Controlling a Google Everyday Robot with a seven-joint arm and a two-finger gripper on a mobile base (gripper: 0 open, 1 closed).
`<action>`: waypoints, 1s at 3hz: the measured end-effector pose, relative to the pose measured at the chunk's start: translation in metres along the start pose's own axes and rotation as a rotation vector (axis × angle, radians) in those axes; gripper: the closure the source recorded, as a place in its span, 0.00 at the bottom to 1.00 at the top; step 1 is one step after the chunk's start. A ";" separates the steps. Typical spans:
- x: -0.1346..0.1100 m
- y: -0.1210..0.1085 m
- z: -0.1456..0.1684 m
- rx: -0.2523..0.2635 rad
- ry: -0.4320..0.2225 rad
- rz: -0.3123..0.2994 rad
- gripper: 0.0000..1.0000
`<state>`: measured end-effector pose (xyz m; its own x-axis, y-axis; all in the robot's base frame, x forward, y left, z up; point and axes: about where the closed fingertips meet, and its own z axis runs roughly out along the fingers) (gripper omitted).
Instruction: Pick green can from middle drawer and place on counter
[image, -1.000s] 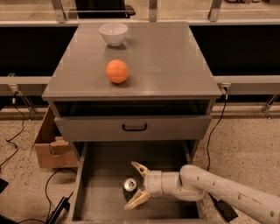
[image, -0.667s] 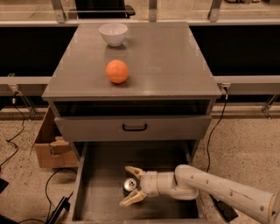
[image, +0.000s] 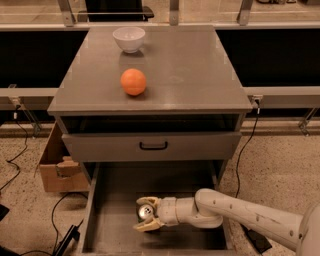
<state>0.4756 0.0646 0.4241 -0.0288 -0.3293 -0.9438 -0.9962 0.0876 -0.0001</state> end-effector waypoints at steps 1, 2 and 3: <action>-0.003 0.000 -0.001 0.000 0.000 0.000 0.93; -0.003 0.000 -0.001 0.000 0.000 0.000 1.00; -0.004 0.000 -0.001 0.000 0.000 0.000 1.00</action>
Offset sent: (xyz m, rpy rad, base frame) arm -0.0446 -0.1425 0.2235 0.0735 0.0799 -0.0739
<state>0.4756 0.0646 0.4280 -0.0289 -0.3293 -0.9438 -0.9962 0.0877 -0.0001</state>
